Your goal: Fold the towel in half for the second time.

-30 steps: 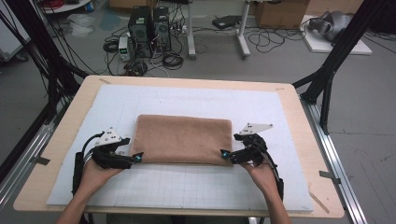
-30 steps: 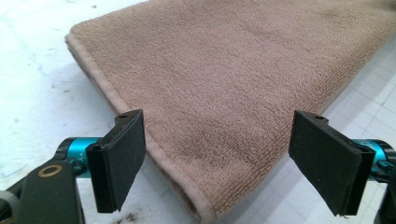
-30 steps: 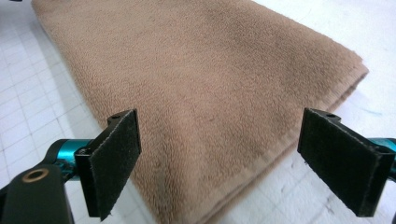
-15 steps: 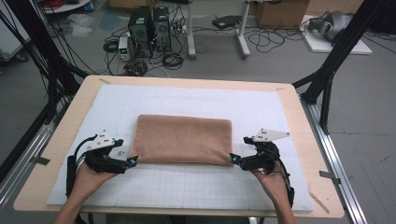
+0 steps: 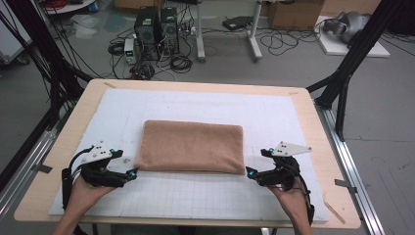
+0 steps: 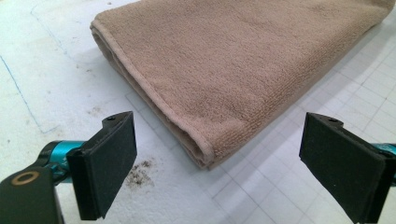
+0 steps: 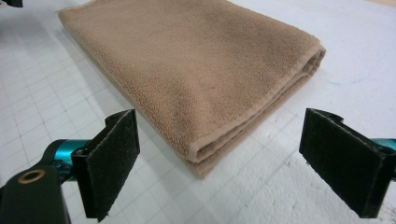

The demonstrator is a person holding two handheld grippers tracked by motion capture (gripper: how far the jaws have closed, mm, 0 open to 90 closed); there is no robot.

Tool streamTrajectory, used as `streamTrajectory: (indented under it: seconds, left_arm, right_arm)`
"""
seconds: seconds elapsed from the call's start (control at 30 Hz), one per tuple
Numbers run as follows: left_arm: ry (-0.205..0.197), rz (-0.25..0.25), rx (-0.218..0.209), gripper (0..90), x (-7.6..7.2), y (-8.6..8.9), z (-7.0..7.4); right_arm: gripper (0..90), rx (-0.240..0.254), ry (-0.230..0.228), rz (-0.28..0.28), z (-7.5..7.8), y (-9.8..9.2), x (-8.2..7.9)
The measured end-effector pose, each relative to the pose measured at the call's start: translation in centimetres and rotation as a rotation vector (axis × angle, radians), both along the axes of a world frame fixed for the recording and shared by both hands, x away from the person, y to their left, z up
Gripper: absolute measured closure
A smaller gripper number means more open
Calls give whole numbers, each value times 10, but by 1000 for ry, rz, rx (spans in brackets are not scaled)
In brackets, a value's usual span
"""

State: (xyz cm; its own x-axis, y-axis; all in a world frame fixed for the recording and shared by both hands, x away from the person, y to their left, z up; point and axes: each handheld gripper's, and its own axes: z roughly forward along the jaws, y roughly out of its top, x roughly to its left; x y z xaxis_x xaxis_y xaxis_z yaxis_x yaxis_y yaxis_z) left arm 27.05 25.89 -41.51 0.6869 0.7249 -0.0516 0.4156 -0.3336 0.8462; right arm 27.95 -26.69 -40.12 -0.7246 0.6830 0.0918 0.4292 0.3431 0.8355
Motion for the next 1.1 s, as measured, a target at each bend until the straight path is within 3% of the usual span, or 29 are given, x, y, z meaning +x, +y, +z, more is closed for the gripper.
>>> streamTrajectory:
  seconds: [0.63,1.1]
  left_arm:
    - [-4,0,9,105,-12,4,0]
    - [-4,-1,3,105,-14,6,0]
  right_arm:
    - [107,7,-10,-10,-5,-15,-18]
    - [107,6,-16,-3,-10,-17,-18]
